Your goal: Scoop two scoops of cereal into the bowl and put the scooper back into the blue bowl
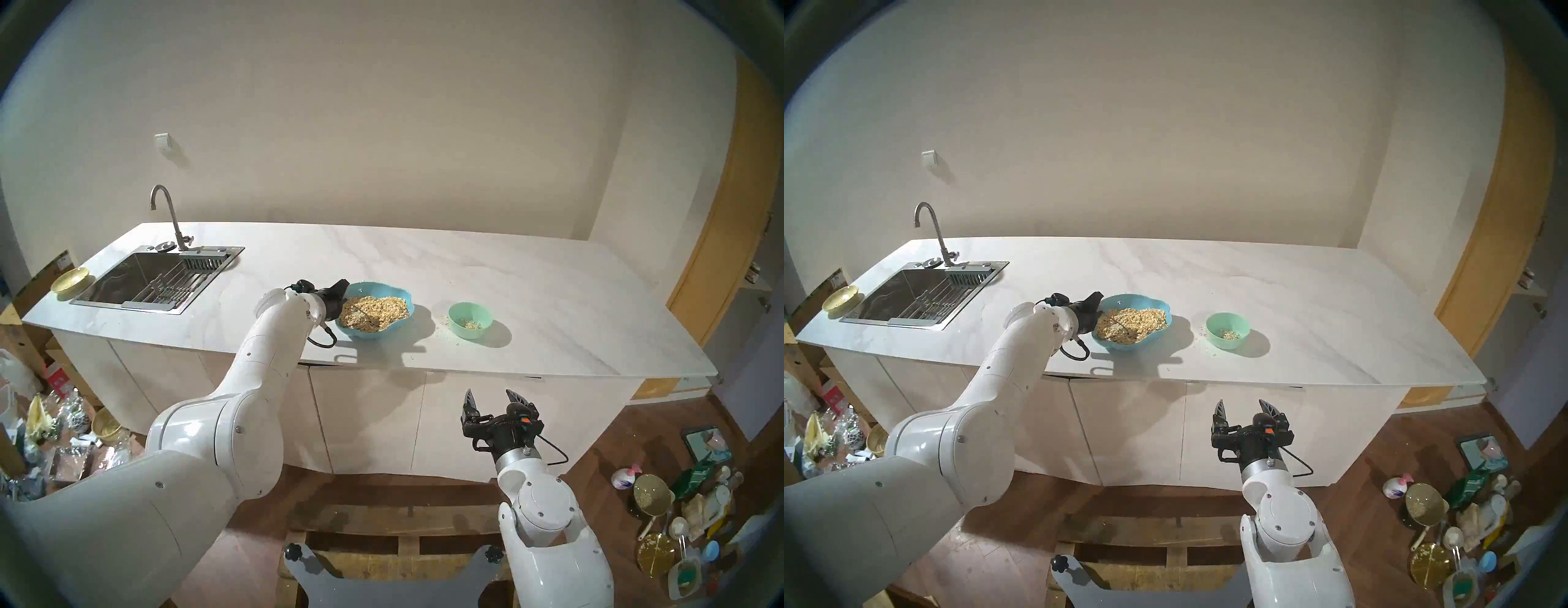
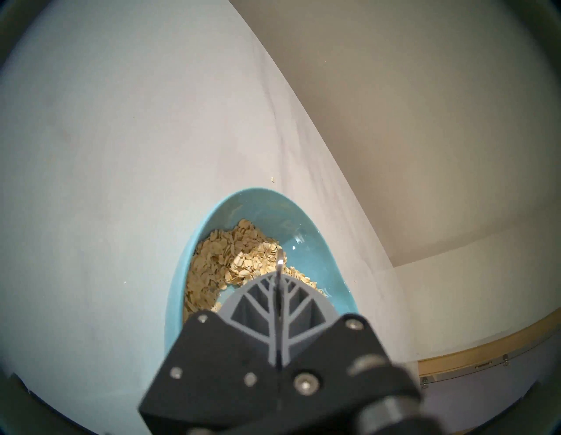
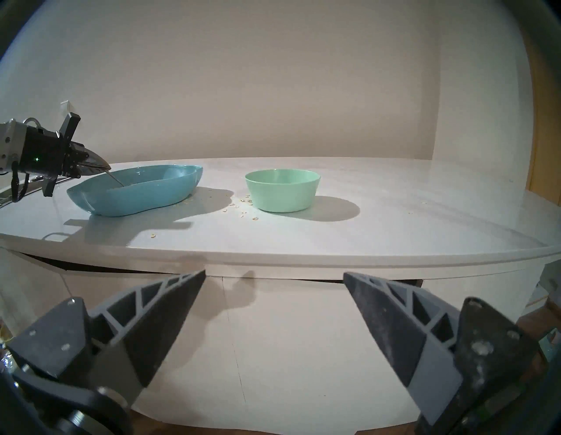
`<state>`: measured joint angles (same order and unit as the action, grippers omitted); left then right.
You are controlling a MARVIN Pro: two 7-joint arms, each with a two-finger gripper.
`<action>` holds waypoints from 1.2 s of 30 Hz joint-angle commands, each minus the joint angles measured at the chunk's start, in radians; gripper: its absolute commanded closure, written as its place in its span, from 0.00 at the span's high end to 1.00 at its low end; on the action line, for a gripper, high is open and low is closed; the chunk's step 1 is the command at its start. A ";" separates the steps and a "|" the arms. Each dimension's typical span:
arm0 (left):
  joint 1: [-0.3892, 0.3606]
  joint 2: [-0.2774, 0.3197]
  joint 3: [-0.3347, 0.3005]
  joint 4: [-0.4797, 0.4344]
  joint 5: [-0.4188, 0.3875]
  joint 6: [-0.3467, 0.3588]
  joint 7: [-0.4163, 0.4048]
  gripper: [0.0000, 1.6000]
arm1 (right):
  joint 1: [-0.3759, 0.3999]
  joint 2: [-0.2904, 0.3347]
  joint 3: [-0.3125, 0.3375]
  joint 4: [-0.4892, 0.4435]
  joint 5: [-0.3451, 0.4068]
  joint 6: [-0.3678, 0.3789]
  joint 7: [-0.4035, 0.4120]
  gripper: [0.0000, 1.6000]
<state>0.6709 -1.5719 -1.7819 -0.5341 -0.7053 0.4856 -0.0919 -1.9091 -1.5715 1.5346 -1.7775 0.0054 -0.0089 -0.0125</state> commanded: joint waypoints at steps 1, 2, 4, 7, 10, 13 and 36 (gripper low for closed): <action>-0.046 -0.009 0.006 0.001 -0.002 -0.030 -0.033 0.00 | 0.005 -0.001 0.000 -0.026 0.000 -0.005 -0.001 1.00; -0.046 -0.012 0.009 0.001 0.000 -0.036 -0.034 0.00 | 0.005 -0.001 0.000 -0.026 0.000 -0.005 -0.001 1.00; -0.041 -0.015 0.027 -0.007 0.017 -0.063 -0.044 0.00 | 0.005 -0.001 0.000 -0.026 0.000 -0.005 -0.001 1.00; -0.040 -0.021 0.054 -0.005 0.025 -0.105 -0.057 0.00 | 0.006 -0.001 0.000 -0.026 0.000 -0.005 -0.001 1.00; -0.047 -0.024 0.070 0.024 0.026 -0.144 -0.066 0.00 | 0.005 -0.001 0.000 -0.026 0.000 -0.005 -0.001 1.00; -0.055 -0.023 0.083 0.055 0.029 -0.169 -0.077 0.00 | 0.005 -0.001 0.000 -0.027 0.000 -0.005 -0.001 1.00; -0.069 -0.010 0.090 0.147 0.040 -0.316 -0.134 0.00 | 0.005 -0.001 0.000 -0.027 0.000 -0.005 -0.001 1.00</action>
<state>0.6409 -1.5808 -1.6835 -0.3919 -0.6587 0.2260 -0.1964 -1.9092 -1.5715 1.5346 -1.7776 0.0054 -0.0088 -0.0125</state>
